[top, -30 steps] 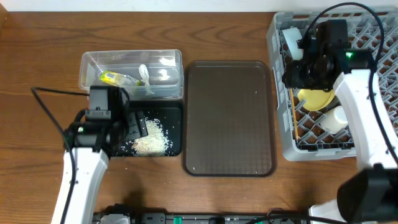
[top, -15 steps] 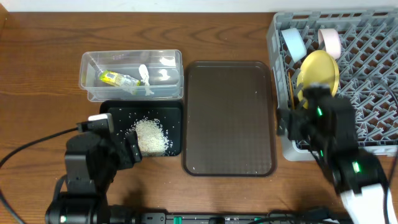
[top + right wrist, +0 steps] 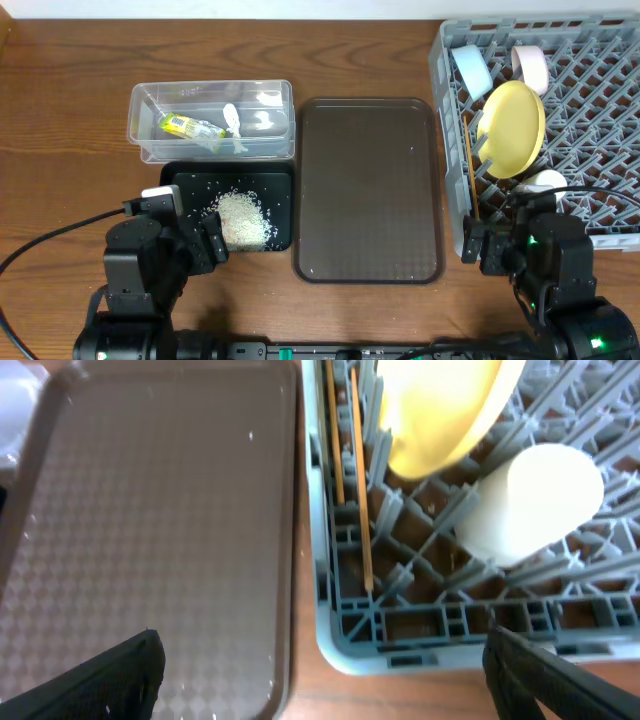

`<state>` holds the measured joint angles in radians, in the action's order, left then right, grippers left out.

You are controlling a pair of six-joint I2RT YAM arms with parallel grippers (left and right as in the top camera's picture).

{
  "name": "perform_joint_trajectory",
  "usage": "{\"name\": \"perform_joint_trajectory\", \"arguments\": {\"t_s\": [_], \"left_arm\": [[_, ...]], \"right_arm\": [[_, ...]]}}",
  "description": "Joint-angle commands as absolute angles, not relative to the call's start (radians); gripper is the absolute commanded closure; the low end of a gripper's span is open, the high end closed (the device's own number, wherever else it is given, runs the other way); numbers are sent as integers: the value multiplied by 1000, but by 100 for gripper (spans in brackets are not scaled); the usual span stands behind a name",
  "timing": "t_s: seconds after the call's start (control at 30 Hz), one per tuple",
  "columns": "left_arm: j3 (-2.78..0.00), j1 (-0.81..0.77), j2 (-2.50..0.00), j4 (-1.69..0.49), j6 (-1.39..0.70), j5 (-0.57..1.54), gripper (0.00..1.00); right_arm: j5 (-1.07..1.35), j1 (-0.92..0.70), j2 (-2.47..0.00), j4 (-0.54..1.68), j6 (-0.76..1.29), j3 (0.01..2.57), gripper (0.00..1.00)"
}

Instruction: Sort waste into correct bins and load items into the dishwasher rack

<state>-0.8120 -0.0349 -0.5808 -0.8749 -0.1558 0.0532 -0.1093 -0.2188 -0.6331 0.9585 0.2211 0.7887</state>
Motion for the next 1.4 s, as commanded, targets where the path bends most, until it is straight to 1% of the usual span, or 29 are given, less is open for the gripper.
{"name": "perform_joint_trajectory", "arguments": {"t_s": [0.0, 0.2, 0.33, 0.5, 0.8, 0.97, 1.1, 1.2, 1.37], "left_arm": [[-806, -39, -580, -875, -143, 60, 12], [-806, -39, -580, -875, -142, 60, 12], [-806, -39, -580, -875, -143, 60, 11], [-806, -39, -580, -875, -143, 60, 11], [-806, -39, -580, -875, -143, 60, 11], [-806, -39, -580, -875, -143, 60, 11], [-806, -39, -580, -875, -143, 60, 11], [-806, -39, -580, -875, -143, 59, 11], [-806, -39, -580, -875, -143, 60, 11]], "right_arm": [[-124, -229, -630, 977, 235, 781, 1], [-123, -229, -630, 1023, 235, 781, 1], [-123, -229, -606, 977, 189, 780, 1], [-43, -194, -534, 785, 9, 714, 1], [-9, -125, -196, 492, 2, 425, 1], [14, -43, -15, 344, 2, 284, 1], [46, 1, -10, 203, -11, 210, 1], [50, 4, -6, 103, -56, 152, 1], [65, 4, -6, -22, -60, 37, 1]]}}
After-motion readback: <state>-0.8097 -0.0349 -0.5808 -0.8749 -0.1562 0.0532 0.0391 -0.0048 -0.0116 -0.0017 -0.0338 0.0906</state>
